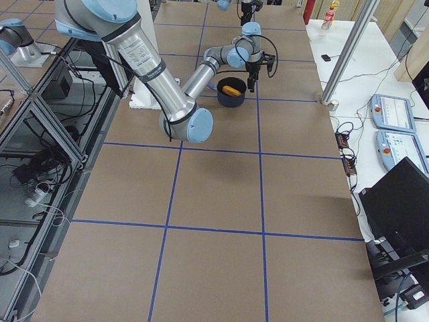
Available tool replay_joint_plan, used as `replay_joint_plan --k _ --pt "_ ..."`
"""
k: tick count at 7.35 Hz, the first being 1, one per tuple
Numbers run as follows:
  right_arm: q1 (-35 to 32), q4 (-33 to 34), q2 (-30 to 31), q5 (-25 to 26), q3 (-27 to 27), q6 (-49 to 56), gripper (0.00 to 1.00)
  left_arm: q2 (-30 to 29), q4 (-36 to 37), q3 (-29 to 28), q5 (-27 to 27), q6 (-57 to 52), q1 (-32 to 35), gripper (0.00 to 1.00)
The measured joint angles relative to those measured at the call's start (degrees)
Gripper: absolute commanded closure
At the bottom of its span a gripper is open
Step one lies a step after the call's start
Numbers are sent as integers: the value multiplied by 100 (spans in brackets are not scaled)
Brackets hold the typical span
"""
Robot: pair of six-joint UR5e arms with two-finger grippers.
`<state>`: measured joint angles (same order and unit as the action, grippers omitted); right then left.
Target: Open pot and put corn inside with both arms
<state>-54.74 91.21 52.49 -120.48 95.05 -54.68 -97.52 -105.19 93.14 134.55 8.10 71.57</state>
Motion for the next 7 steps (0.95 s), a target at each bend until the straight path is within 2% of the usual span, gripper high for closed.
replay_joint_plan --k 3,5,7 --pt "-1301 -3 692 -646 -58 1834 0 -351 1069 -277 101 -1566 961 2" --pt "-2066 -4 1261 -971 -89 2766 0 -562 1247 -757 113 -2286 1442 2" --pt "-2710 -4 1860 -1231 -109 3724 0 -602 1283 -973 115 -2708 1767 2"
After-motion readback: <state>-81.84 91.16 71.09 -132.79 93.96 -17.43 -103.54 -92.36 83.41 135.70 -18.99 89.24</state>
